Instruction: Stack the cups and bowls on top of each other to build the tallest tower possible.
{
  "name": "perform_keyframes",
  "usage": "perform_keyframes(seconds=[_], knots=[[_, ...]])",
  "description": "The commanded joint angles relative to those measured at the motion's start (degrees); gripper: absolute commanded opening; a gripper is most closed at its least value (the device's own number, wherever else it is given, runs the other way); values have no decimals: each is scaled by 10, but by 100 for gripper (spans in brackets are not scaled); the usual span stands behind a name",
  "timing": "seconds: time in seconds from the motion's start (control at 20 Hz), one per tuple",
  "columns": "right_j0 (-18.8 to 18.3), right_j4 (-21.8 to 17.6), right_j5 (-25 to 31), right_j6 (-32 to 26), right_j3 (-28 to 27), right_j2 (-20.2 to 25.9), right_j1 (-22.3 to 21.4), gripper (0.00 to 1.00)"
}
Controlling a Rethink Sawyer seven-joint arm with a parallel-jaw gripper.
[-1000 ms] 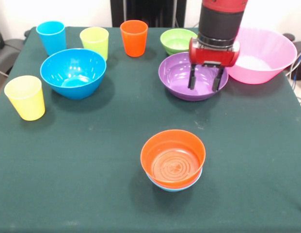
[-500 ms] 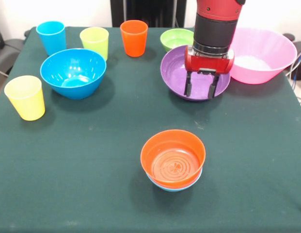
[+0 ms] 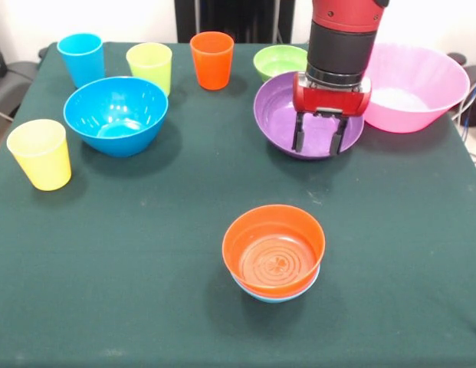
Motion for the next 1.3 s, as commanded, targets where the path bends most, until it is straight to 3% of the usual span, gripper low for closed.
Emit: perform_keyframes(seconds=[0.05,0.8,1.3], knots=[[8,11,8,89,16,34,24,100],[43,45,47,114,30,29,-11,100],[47,52,19,109,23,22,11,100]])
